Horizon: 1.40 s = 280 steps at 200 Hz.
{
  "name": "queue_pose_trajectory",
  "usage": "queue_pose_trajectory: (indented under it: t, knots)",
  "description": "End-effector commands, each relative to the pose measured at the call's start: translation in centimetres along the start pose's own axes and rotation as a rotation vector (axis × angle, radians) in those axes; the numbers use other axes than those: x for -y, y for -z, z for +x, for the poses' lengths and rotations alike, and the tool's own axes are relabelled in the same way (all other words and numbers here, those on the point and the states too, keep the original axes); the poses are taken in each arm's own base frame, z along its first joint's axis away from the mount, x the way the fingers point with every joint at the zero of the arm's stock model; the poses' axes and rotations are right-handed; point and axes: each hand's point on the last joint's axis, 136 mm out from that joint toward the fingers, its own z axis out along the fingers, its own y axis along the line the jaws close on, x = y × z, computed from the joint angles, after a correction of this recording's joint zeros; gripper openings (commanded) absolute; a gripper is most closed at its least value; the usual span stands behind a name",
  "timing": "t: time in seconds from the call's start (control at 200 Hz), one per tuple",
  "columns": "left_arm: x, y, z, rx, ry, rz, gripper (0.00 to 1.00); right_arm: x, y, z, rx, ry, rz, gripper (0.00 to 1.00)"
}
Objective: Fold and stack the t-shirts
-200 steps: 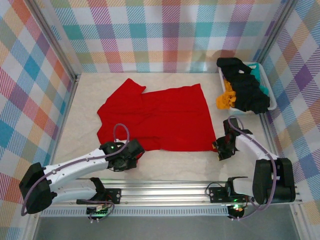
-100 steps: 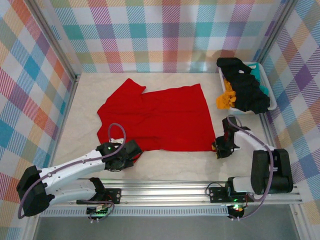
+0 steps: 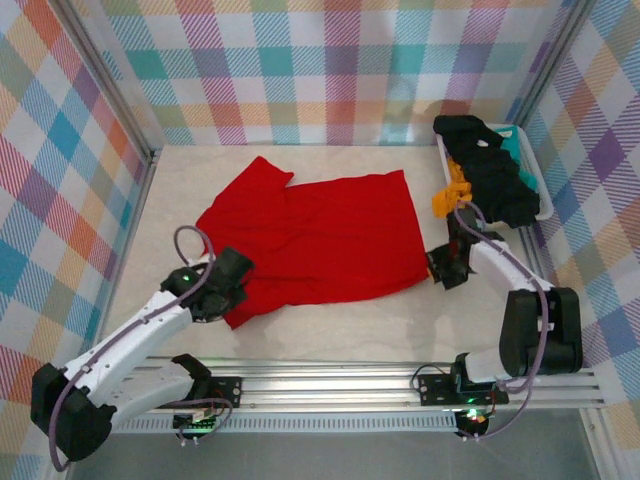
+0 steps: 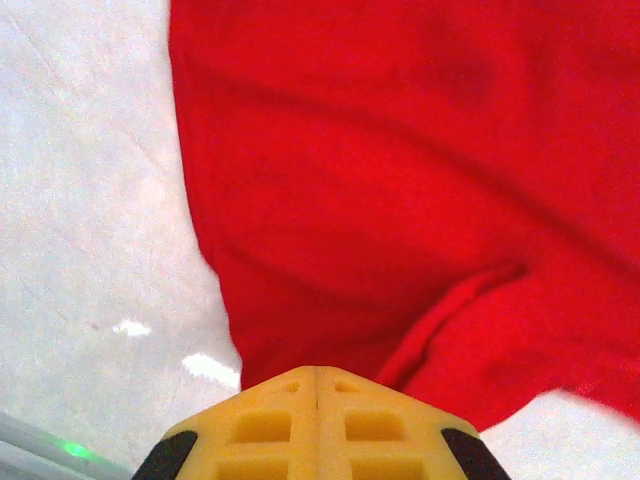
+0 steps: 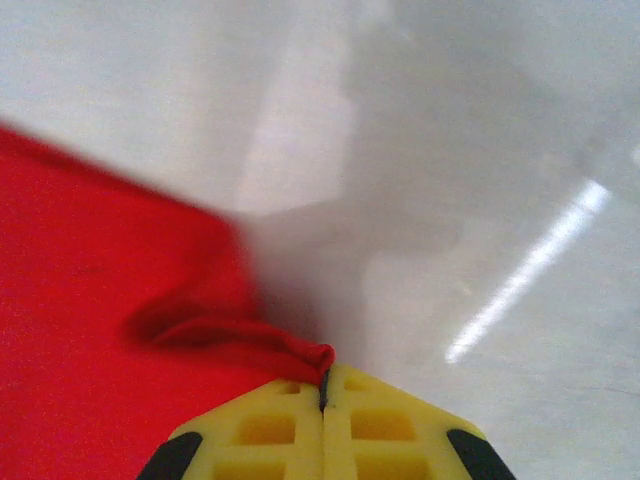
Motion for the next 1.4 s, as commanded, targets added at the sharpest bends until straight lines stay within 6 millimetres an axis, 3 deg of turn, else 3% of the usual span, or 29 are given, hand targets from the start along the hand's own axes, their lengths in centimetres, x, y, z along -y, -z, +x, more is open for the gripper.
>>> queue_pose_trajectory:
  t: [0.0, 0.115, 0.31, 0.375, 0.49, 0.595, 0.85, 0.965, 1.035, 1.135, 1.23, 1.394]
  knots:
    - [0.4, 2.2, -2.4, 0.057, -0.033, 0.026, 0.0, -1.6, 3.8, -1.1, 0.088, 0.122, -0.052, 0.0]
    - [-0.5, 3.2, -2.3, 0.063, -0.032, 0.022, 0.0, 0.4, 4.8, 0.1, 0.066, 0.127, -0.042, 0.0]
    - [-5.4, 3.7, -0.4, 0.073, 0.071, -0.033, 0.0, 6.2, 5.4, 2.1, 0.053, 0.104, 0.026, 0.0]
    - [-5.4, 2.8, 0.8, 0.044, 0.105, 0.001, 0.0, 7.5, 4.9, 2.8, 0.029, 0.096, 0.047, 0.0]
    - [-3.3, 0.6, 2.3, -0.013, 0.12, 0.094, 0.0, 8.4, 3.5, 3.1, 0.01, 0.102, 0.063, 0.0]
    - [-1.3, 0.8, 0.5, 0.019, 0.065, 0.1, 0.0, 6.3, 3.6, 2.6, 0.011, 0.135, 0.032, 0.0]
    - [4.5, 7.6, -9.2, 0.309, -0.118, 0.162, 0.0, -0.5, 7.2, -0.2, 0.095, 0.221, -0.055, 0.0]
    - [7.0, 9.1, -13.6, 0.383, -0.121, 0.194, 0.0, -3.6, 7.5, -1.3, 0.105, 0.22, -0.085, 0.0]
    - [8.3, 7.8, -16.0, 0.378, -0.111, 0.188, 0.0, -5.6, 6.9, -1.9, 0.095, 0.218, -0.095, 0.0]
    - [9.5, 3.7, -18.5, 0.314, -0.118, 0.132, 0.0, -8.5, 5.2, -2.1, 0.029, 0.217, -0.1, 0.0]
    - [10.3, 0.2, -19.5, 0.27, -0.143, 0.089, 0.0, -10.6, 3.2, -2.3, -0.013, 0.222, -0.112, 0.0]
    - [9.9, -4.3, -21.2, 0.234, -0.125, 0.026, 0.0, -12.8, -0.2, -3.1, -0.062, 0.256, -0.069, 0.0]
